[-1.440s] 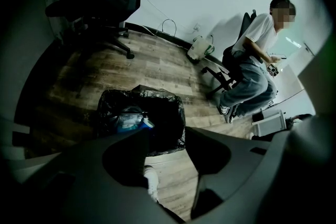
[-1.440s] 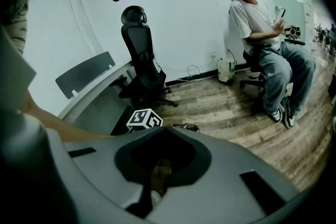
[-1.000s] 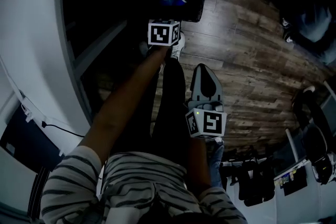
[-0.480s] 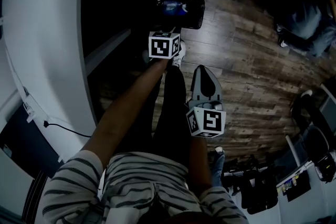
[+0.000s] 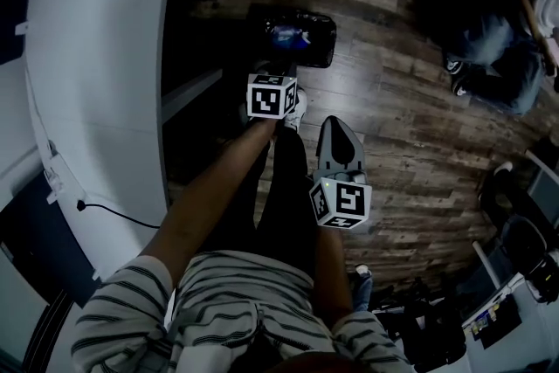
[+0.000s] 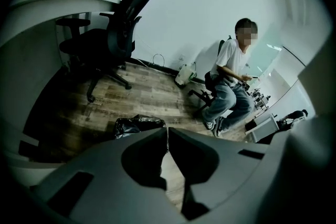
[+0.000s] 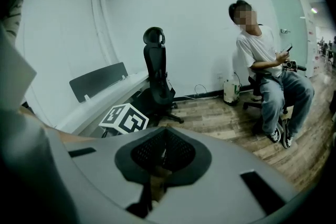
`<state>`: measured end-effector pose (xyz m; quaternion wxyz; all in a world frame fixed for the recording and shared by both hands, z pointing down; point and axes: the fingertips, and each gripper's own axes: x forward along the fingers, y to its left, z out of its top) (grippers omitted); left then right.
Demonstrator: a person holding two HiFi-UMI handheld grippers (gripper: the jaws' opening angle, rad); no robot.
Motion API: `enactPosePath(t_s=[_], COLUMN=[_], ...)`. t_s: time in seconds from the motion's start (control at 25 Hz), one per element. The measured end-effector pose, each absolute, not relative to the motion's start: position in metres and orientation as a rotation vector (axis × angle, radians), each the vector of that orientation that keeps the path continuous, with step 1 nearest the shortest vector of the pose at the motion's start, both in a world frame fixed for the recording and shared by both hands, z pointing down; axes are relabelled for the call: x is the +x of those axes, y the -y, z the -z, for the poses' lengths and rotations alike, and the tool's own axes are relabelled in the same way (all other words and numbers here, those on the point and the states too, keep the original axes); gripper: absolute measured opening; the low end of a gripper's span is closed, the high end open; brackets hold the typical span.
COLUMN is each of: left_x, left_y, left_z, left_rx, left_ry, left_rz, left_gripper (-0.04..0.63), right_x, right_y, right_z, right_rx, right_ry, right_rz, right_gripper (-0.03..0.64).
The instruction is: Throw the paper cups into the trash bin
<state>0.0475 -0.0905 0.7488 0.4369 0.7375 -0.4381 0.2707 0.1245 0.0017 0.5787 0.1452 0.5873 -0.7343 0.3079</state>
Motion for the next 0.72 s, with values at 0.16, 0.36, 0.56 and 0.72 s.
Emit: enactPosePath(t_s=[0.16,0.36,0.56,0.72], left_x=[0.044,0.042,0.038,0.035], left_y=[0.087,0.087,0.088,0.088], left_z=[-0.725,-0.692,-0.656,-0.627], left_rx=[1.854,1.890,1.939,1.964], left_ry=[1.105,1.123,1.140,1.153], left_rz=[-0.662,-0.644,-0.632,-0.617], left_gripper=[0.025,0.025,0.025,0.025], right_x=[0.125,0.127,0.126,0.123], right_y=[-0.003,0.000,0.007,0.011], right_z=[-0.567,-0.550,-0.529,-0.510], right_rx=[1.702,1.708,1.700,1.694], right_ry=[2.124,2.141,2.160,2.182], right_rz=[-0.873,-0.850,-0.802,-0.778], right_gripper=[0.011,0.011,0.011,0.011])
